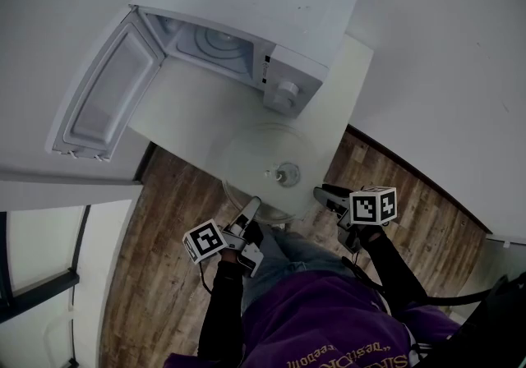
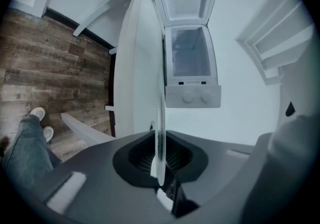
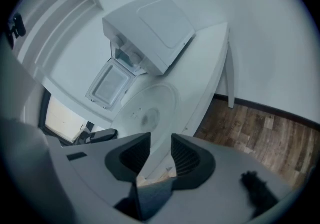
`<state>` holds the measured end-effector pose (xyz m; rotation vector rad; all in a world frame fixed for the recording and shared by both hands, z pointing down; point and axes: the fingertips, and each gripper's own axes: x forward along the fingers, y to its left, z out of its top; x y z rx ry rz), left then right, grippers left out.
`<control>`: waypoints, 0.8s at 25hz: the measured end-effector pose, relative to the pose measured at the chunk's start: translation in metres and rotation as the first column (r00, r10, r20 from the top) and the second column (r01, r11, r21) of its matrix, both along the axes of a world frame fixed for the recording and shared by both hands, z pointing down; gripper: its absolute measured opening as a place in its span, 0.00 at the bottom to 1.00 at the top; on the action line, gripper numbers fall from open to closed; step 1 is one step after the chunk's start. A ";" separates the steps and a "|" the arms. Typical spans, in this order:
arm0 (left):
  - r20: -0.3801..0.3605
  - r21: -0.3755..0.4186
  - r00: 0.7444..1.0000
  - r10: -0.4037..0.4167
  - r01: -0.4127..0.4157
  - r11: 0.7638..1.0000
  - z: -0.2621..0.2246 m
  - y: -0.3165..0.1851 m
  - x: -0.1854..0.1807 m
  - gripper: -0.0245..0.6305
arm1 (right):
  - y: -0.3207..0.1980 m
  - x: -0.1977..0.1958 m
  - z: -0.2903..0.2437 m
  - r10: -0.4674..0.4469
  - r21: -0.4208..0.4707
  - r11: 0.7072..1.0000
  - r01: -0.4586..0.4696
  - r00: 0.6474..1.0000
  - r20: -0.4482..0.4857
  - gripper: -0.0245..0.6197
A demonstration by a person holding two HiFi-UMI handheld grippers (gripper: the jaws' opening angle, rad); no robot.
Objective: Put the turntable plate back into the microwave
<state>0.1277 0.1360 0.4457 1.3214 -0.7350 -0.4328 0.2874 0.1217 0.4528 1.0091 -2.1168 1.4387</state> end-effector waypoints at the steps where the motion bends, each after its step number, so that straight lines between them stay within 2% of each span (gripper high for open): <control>1: -0.018 0.007 1.000 -0.012 0.012 1.000 -0.005 -0.001 0.000 0.09 | 0.003 0.000 -0.003 0.007 0.002 1.000 -0.007 1.000 0.017 0.23; 5: -0.039 0.031 0.998 -0.044 0.045 0.998 -0.016 -0.006 0.001 0.08 | 0.013 -0.001 -0.016 -0.011 0.024 1.000 0.010 0.999 0.041 0.23; 8: -0.046 0.058 0.995 -0.092 0.094 0.994 -0.019 -0.006 0.000 0.09 | 0.021 -0.012 -0.028 -0.028 0.031 0.999 0.025 0.995 0.101 0.24; 11: -0.041 0.080 0.988 -0.152 0.155 0.985 -0.020 -0.004 -0.003 0.09 | 0.028 -0.022 -0.036 -0.054 0.053 0.997 0.048 0.992 0.115 0.24; 16: -0.051 0.112 0.969 -0.241 0.245 0.963 -0.030 0.002 -0.018 0.09 | 0.034 -0.044 -0.048 -0.088 0.076 0.994 0.076 0.983 0.163 0.24; 20: -0.068 0.158 0.948 -0.310 0.317 0.935 -0.048 0.008 -0.034 0.09 | 0.034 -0.067 -0.056 -0.126 0.097 0.989 0.107 0.969 0.214 0.24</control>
